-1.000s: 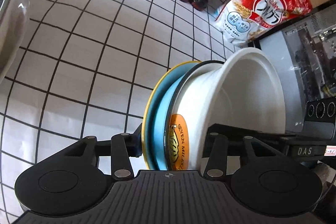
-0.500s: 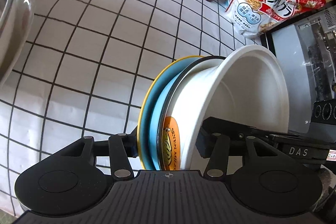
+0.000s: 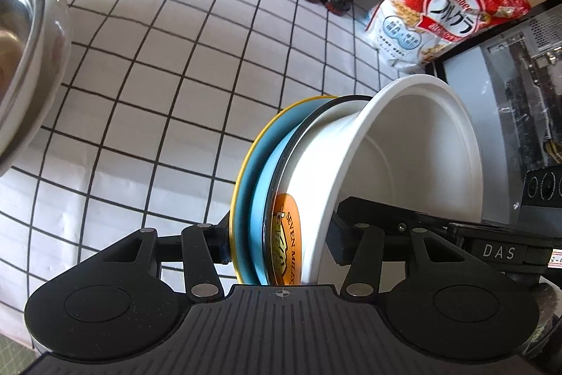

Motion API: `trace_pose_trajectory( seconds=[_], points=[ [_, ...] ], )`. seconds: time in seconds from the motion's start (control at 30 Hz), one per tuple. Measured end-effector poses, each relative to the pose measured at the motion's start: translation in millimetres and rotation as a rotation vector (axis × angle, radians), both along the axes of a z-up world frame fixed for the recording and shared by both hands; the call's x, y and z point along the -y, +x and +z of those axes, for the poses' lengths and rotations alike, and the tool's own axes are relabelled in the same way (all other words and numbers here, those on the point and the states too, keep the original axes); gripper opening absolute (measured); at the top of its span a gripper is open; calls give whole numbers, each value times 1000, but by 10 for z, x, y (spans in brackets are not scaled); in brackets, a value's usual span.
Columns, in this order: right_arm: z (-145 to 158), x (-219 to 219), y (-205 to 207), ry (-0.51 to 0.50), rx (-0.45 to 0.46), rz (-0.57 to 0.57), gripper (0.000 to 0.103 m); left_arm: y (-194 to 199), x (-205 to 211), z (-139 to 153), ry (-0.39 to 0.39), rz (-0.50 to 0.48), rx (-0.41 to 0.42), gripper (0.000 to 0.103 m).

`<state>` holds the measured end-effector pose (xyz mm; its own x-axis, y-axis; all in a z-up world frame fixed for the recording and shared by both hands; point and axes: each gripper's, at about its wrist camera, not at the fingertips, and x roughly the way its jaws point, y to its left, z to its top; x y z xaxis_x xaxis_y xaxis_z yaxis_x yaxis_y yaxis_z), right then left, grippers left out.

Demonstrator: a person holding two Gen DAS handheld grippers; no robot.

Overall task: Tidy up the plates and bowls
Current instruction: 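Lift and carry the stack with both grippers over the large white bowl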

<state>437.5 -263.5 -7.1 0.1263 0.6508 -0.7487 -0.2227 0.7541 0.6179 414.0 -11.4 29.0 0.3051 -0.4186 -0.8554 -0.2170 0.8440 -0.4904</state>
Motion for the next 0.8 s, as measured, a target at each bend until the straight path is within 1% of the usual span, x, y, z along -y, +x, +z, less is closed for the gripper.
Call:
trace_pose_trajectory(
  seconds=[0.23,0.43,0.6,0.7,0.8],
  points=[
    [292,-83,-5,-11,46,13,67,-48,-58,235,-7,7,46,54],
    [657,-294,-3,-14,114,31,67,-77,-241,552,-4,9,108,54],
    [943,-714,-20,-2,181,74,67,-133,-618,862,20,22,166,53],
    [1073,-1116,-8,16,211,104,67,-191,-969,1017,40,50,188,53],
    [1122,-1551,9,43,211,137,67,-276,-1367,1145,75,73,195,53]
  ],
)
